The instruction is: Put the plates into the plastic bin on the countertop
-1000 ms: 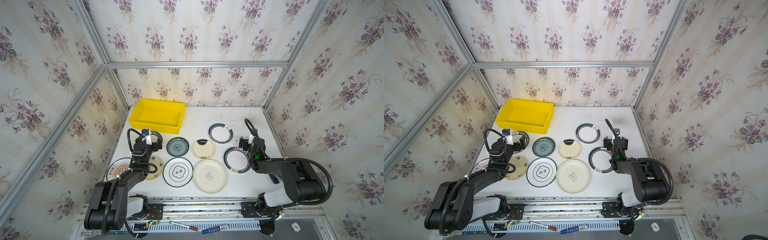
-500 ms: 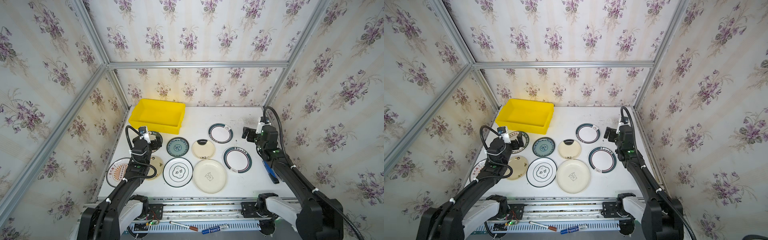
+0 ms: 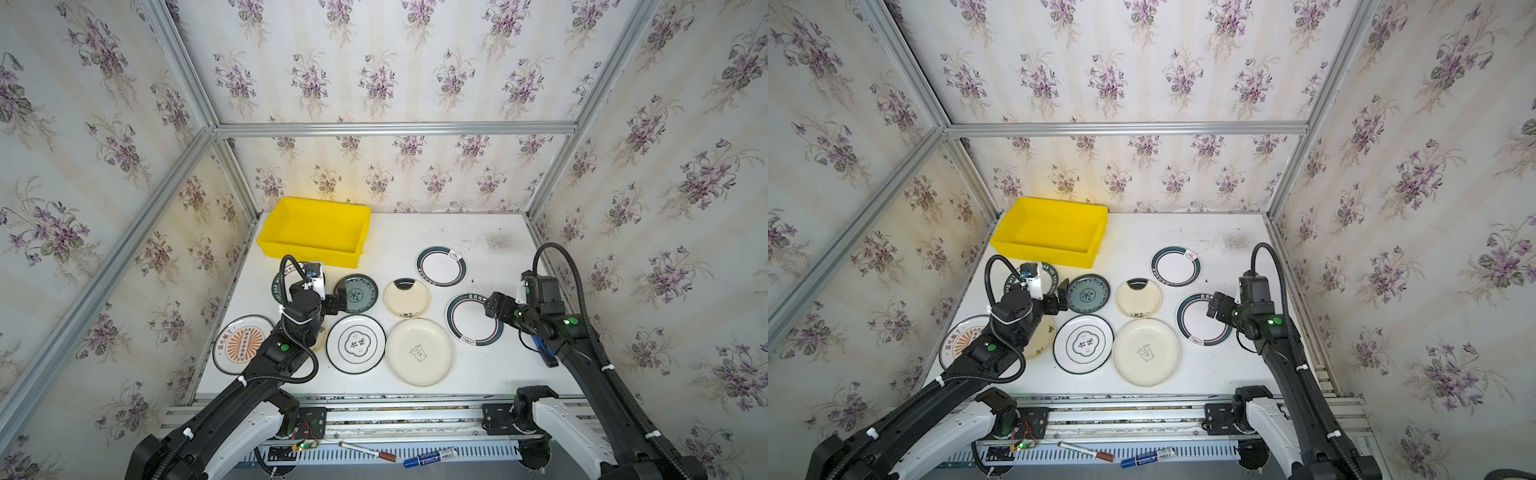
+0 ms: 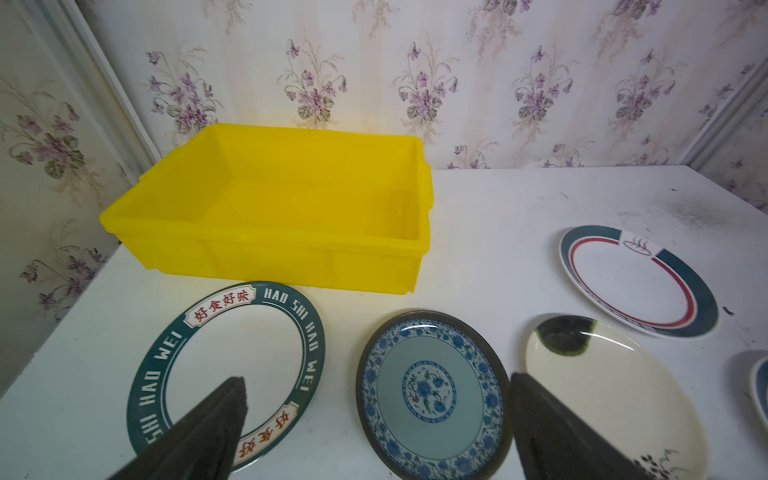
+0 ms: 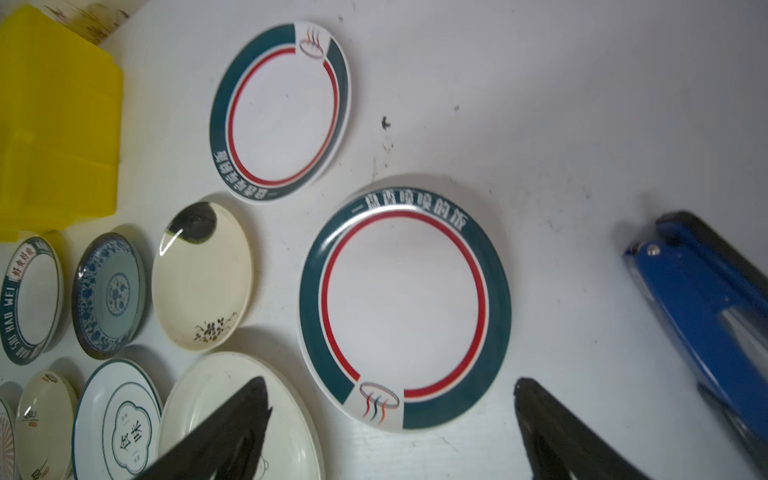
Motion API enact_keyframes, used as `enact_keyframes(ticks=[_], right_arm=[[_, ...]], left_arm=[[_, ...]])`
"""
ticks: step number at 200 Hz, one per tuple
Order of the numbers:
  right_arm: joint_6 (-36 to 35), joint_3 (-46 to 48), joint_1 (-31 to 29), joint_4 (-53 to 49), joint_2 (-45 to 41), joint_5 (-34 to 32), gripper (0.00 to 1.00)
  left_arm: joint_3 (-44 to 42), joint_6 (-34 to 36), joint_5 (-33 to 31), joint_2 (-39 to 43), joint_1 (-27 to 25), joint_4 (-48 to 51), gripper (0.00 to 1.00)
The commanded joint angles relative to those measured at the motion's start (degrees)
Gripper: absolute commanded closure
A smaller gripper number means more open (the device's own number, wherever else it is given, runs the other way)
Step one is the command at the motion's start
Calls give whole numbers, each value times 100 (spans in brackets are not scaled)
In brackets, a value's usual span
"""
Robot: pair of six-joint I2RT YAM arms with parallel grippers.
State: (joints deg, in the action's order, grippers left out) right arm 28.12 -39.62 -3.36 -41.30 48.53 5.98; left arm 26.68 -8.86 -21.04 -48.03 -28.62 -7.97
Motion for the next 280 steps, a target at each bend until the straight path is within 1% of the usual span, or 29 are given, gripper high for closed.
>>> enact_keyframes(ticks=[1,19,26,50,63,76,97,120,154,185,209,245,280], right_arm=[[441,231,-5,-408,-165,141,9],[672,517,1,-343,-329,131,10],[742,628,-5,-282,-381,143,11],[1002,1007,0,12,-439,247,12],[1099,1154,1,166,-402,356,13],[1263,1330,-1,352,-387,457,12],[1597,1642,-5,713,-455,588,13],[1934,1969,-4,1131,-663,554,15],[2338,2333,0,1495,-867,405,16],[2528,2496,-3,1524,-1014,206,18],[2649,2636,1,1657,-1108,200,20],[2705,2725,6,1842,-1085,235,25],[2698,2748,1,2205,-907,306,28]], left_arm=[[-40,-106,731,-156,-214,-198,0],[56,-19,1244,-500,-541,-509,1],[116,72,1299,-643,-698,-577,0],[189,533,613,-1031,-1392,-808,0],[188,749,458,-1197,-1658,-883,0],[253,782,461,-1331,-1796,-874,0],[327,854,803,-1413,-1889,-936,0],[137,1032,1143,-1277,-2021,-1236,0],[59,1106,1122,-1202,-2051,-1313,0],[78,1128,1006,-1228,-2051,-1271,0],[107,1124,979,-1267,-2052,-1226,0],[101,1126,961,-1256,-2051,-1214,0],[110,1108,953,-1290,-2051,-1225,0]])
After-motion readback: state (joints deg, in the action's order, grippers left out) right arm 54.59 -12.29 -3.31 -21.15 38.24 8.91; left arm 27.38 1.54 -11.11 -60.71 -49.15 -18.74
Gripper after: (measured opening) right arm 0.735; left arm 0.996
